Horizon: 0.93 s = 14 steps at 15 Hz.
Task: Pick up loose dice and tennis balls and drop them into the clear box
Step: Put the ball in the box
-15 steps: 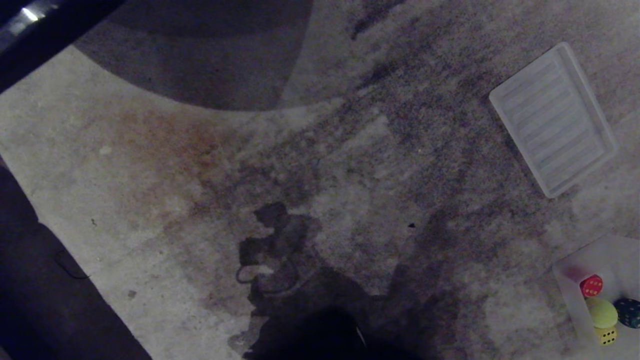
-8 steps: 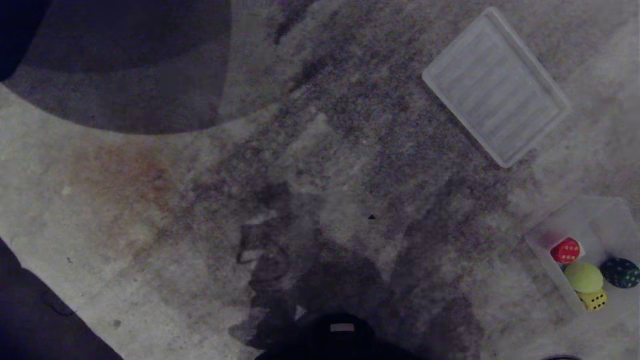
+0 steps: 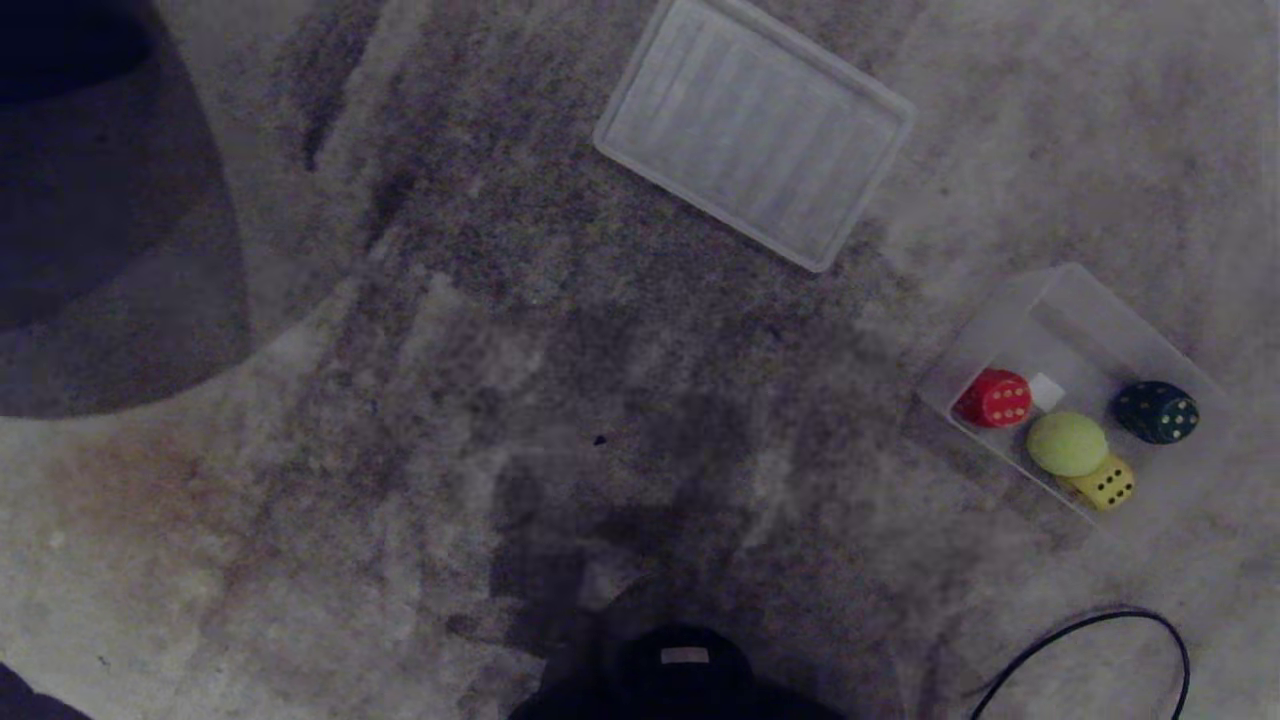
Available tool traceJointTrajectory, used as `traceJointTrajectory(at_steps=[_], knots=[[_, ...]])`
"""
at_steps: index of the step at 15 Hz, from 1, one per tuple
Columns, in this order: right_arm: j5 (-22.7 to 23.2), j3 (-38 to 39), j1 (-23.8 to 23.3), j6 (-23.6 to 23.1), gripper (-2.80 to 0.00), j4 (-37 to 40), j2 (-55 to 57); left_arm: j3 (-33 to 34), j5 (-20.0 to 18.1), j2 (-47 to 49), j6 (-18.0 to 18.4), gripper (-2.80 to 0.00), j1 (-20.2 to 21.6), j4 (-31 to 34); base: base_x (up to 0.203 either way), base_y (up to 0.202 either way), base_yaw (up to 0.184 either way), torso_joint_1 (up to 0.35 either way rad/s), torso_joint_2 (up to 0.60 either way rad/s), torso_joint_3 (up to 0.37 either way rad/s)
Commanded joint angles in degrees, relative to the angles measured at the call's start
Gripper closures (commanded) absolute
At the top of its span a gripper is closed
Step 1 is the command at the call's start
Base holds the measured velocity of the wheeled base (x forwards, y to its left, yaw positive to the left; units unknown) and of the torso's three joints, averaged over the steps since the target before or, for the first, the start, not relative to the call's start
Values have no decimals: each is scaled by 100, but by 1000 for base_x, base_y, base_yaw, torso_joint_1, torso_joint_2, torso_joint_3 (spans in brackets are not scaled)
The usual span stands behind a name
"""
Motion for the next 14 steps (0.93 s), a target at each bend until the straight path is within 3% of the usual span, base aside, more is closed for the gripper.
traceJointTrajectory(at_steps=[1, 5, 14], knots=[[9, 62, -2, -8, 0, -7, 16, 9, 3, 6, 1, 0, 0, -4, -1, 11, -162, -1, 1, 5], [9, 62, -2, -8, 0, -7, 16, 9, 3, 6, -1, 0, 0, 5, -1, 6, -105, 3, 4, 2], [13, 30, -3, -245, 0, 40, 16, 9, 3, 6, -16, 0, 0, -4, 0, 0, 0, 0, 0, 0]])
